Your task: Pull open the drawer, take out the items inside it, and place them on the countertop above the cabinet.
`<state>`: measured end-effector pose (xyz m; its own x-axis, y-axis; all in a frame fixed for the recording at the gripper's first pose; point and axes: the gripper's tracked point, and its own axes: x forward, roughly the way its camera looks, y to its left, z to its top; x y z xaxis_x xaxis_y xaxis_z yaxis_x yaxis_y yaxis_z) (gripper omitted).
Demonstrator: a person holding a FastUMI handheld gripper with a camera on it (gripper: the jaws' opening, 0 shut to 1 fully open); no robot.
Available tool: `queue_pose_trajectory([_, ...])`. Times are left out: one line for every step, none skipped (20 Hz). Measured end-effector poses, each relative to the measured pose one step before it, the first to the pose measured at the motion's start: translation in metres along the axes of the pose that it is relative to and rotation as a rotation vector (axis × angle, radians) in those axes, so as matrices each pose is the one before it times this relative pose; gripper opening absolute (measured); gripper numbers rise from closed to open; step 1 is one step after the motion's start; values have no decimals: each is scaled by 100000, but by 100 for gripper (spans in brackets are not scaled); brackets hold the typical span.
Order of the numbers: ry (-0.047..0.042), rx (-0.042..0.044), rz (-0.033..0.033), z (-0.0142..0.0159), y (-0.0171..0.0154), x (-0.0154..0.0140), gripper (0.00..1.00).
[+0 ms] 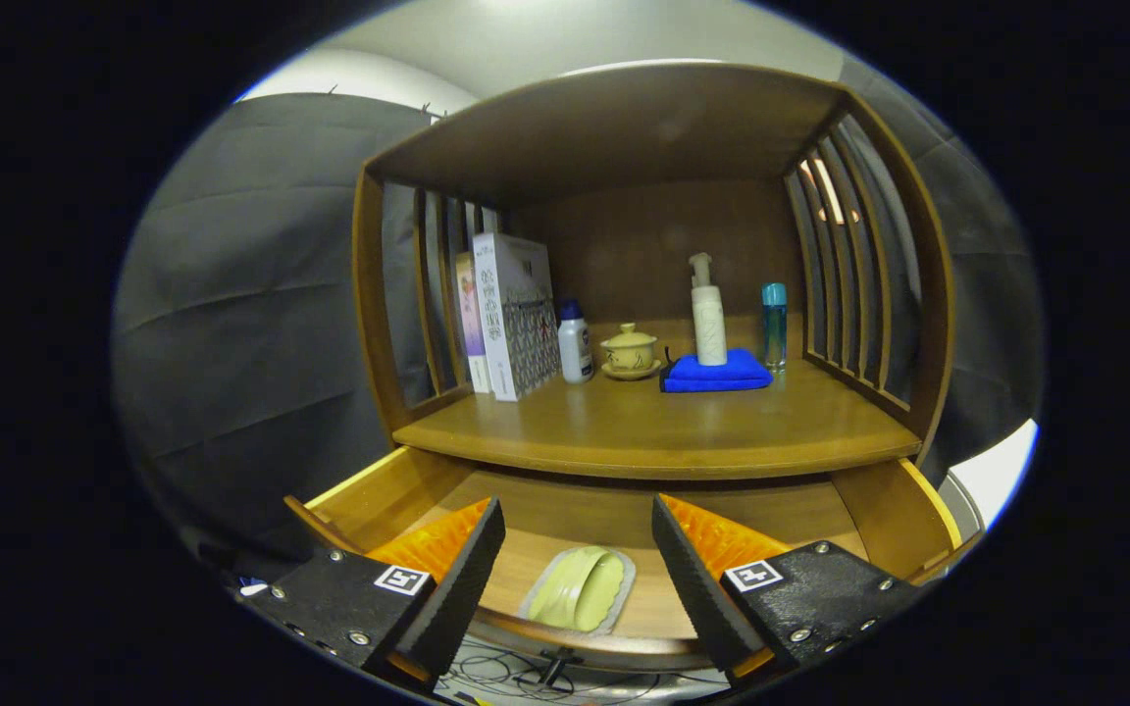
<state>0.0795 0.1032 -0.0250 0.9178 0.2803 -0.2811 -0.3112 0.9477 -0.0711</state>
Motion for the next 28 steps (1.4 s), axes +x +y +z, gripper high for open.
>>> queue_pose_trajectory([3186,-484,539,-361,246,725,94])
queue_pose_trajectory([3329,328,-173,-316,-18,719,94])
queue_pose_trajectory([3759,-348,134,-514,-19,662,94])
queue_pose_trajectory([4289,-705,-80,-474,-30,696,94])
queue_pose_trajectory([4206,-571,-265,-633,-193,638,94])
queue_pose_trajectory([4115,835,-319,-562,-231,504,94])
queue_pose_trajectory([3053,1174,601,-443,-46,434,94])
queue_pose_trajectory([2574,1498,166,-292,8,365,94])
queue_pose_trajectory([1914,382,124,-304,-161,435,94])
queue_pose_trajectory([2715,-202,270,-441,-23,319,93])
queue_pose_trajectory([3045,-589,928,-652,47,426,93])
queue_pose_trajectory([2914,-407,433,-589,-183,440,93])
queue_pose_trajectory([1477,1279,439,-390,-133,290,93])
queue_pose_trajectory([385,2015,184,219,-120,-77,93])
queue_pose_trajectory([961,924,453,-218,-20,252,92])
queue_pose_trajectory([1748,207,529,-266,-30,175,91])
queue_pose_trajectory([1426,-69,281,-271,24,104,88])
queue_pose_trajectory([951,-474,157,-116,-32,128,86])
queue_pose_trajectory([638,-596,415,-86,109,67,81])
queue_pose_trajectory([-55,-328,-631,-61,-123,105,80])
queue_pose_trajectory([-969,-574,-1449,78,-338,28,75])
queue_pose_trajectory([-795,-230,-368,229,-202,69,69])
queue_pose_trajectory([-398,-125,-26,-122,23,164,59])
queue_pose_trajectory([-31,-328,-195,-103,-34,26,49])
queue_pose_trajectory([-1375,-42,-283,32,-121,-12,39])
queue_pose_trajectory([-2114,1452,887,306,51,-26,37])
queue_pose_trajectory([-1083,2384,441,-125,117,33,29])
queue_pose_trajectory([-876,1598,696,27,18,-153,25])
